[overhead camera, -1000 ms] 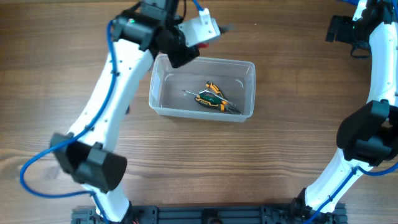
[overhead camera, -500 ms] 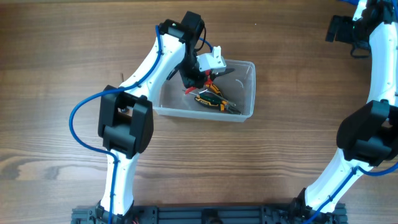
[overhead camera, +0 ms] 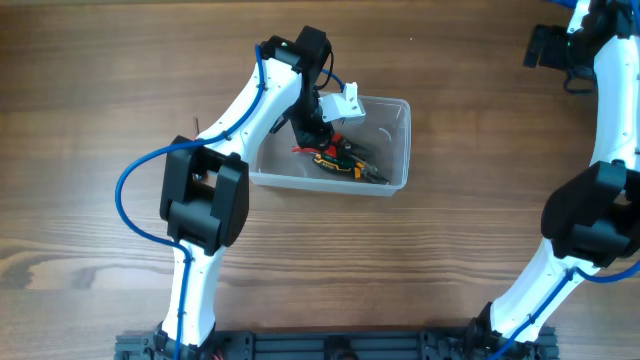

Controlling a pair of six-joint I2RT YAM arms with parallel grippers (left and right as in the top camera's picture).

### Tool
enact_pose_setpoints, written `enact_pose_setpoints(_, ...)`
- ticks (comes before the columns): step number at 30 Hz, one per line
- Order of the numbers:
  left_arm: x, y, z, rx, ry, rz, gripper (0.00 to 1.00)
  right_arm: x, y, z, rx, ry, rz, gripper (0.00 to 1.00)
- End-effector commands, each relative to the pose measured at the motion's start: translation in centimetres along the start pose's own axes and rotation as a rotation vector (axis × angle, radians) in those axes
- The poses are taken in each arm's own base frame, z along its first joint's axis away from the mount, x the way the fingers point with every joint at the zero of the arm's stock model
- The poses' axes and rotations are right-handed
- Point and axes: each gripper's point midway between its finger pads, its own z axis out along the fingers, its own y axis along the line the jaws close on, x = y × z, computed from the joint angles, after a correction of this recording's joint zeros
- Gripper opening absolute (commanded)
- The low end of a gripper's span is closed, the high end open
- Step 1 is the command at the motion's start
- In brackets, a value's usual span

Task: Pack container
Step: 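Carry the shears into the container and open the left gripper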

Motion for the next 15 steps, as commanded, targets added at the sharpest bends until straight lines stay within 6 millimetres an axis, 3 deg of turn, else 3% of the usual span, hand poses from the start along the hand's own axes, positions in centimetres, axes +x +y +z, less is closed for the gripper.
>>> enact_pose_setpoints(1,-3.2,1.3,-8.0,-0.157,-0.174,-0.020,0.24,-0.6,0.3,-1.0,-0.014,-0.029,-0.004,1.00)
enact_pose_setpoints(4,-3.3,3.4,-14.0,-0.287,-0.293,-0.212,0.29,-0.6,0.3,-1.0,-0.014,-0.029,-0.004,1.00)
enact_pose_setpoints(6,-1.8,4.7,-17.4,-0.343,-0.360,-0.364,0.28,-0.6,0.3,-1.0,-0.014,-0.029,-0.004,1.00)
enact_pose_setpoints(7,0.3,5.6,-19.4,-0.362,-0.392,-0.476,0.22,-0.6,0.3,-1.0,-0.014,-0.029,-0.004,1.00)
enact_pose_setpoints(9,2.5,6.5,-20.7,-0.374,-0.407,-0.580,0.15,-0.6,0.3,-1.0,-0.014,-0.029,-0.004,1.00)
enact_pose_setpoints(15,11.9,9.5,-22.4,-0.357,-0.423,-1.023,0.14,-0.6,0.3,-1.0,-0.014,-0.029,-0.004,1.00)
